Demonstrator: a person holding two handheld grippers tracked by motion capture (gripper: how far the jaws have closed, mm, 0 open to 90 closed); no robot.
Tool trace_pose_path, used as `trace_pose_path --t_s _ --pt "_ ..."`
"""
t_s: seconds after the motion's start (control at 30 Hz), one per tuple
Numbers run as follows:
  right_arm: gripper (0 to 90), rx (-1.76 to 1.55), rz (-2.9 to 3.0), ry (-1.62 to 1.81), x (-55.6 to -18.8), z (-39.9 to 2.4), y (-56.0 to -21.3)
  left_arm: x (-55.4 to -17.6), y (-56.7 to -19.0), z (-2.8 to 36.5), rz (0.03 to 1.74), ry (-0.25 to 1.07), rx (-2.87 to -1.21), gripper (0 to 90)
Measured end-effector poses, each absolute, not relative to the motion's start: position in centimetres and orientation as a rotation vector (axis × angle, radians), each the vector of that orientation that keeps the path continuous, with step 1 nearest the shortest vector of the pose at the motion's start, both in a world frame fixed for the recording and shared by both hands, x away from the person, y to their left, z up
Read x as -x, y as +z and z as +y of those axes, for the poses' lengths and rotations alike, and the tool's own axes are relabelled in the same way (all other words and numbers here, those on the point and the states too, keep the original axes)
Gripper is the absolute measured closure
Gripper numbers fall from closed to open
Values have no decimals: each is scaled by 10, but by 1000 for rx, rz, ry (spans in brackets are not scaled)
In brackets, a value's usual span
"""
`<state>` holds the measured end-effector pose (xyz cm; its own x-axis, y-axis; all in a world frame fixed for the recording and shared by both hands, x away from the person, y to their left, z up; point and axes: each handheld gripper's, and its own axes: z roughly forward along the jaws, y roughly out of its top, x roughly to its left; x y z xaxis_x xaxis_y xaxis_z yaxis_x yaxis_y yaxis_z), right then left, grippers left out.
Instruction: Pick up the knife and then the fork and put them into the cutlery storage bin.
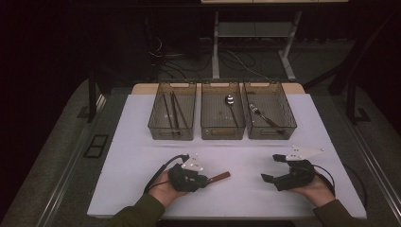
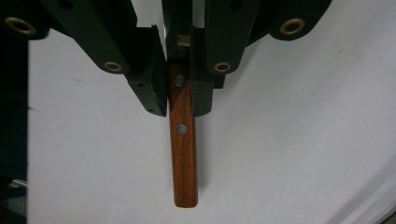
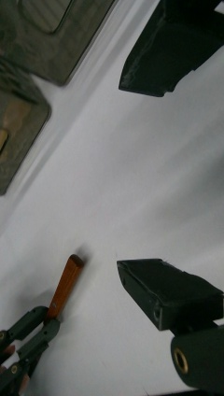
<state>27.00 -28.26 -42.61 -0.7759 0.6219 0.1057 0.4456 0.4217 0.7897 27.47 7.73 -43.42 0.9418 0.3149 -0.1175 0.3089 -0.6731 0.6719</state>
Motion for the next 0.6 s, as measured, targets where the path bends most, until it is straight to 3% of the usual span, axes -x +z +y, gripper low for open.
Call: trace_pose_path --t_s 0.6 --pt "158 -582 2789 1233 -275 -232 -408 -287 -409 49 139 -65 -2387 770"
